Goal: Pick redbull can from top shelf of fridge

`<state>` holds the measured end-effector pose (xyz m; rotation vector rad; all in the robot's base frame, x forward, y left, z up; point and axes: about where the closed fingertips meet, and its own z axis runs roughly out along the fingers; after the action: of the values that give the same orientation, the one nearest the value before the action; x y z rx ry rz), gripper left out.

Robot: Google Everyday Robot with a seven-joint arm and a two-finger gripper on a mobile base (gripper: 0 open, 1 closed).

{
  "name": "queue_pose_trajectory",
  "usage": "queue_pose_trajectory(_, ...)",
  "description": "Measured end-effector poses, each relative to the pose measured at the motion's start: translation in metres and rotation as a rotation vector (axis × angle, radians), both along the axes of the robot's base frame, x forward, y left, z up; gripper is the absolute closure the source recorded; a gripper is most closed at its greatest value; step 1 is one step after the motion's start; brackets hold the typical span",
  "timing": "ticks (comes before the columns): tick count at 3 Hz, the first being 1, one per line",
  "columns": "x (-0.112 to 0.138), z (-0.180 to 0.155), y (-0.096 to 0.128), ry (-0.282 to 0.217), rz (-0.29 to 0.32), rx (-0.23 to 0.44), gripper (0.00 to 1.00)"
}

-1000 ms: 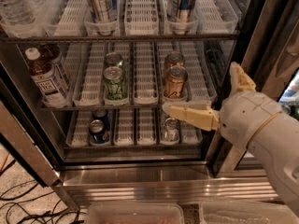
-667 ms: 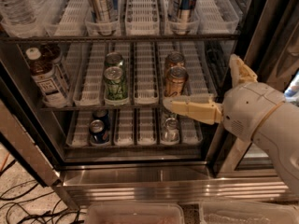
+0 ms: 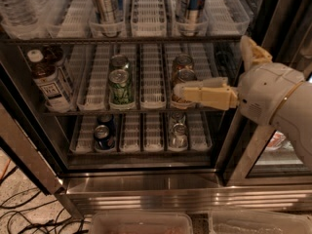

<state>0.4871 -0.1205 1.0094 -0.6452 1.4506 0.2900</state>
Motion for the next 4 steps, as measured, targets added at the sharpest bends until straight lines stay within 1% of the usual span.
queue_pose_trajectory(1, 0.0254, 0.0318, -0.0061, -0.061, 0.02, 0.01, 0.0)
queue_pose_trajectory(2, 0.0259, 0.0331, -0.0056, -0.063, 0.021, 0.009, 0.0)
queue_pose_trajectory(3, 0.0241, 0.0298, -0.0041, -0.062, 0.014, 0.043, 0.0)
queue_pose_trajectory(4, 0.0242, 0.024, -0.0045, -0.07, -0.008, 0.093, 0.0)
